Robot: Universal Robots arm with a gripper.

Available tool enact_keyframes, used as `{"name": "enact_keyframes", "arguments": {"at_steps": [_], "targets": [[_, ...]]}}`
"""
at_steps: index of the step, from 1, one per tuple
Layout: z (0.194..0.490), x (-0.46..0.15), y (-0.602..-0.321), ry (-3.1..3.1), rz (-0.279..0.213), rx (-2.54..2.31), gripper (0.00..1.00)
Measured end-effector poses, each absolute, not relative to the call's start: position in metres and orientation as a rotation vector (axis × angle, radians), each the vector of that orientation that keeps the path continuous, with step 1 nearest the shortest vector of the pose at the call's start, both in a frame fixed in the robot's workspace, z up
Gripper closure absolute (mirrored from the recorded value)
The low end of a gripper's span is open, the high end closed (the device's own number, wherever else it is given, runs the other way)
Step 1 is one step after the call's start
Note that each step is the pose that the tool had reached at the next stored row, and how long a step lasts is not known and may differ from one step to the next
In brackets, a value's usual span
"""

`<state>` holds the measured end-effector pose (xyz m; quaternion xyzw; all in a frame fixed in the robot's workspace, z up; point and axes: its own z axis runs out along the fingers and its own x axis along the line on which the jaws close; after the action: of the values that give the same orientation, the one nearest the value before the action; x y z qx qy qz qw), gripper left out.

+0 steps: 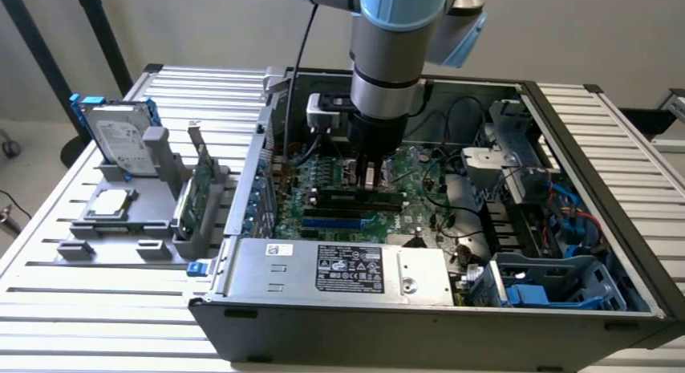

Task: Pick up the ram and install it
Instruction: 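Insert the ram into the slot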

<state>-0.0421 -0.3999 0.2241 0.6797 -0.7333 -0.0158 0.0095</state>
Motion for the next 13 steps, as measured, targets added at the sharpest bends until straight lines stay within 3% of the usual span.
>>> {"name": "enact_keyframes", "arguments": {"at_steps": [13], "targets": [[0.2215,-0.0421,-0.3999,-2.29,-0.049,2.123,0.84]]}}
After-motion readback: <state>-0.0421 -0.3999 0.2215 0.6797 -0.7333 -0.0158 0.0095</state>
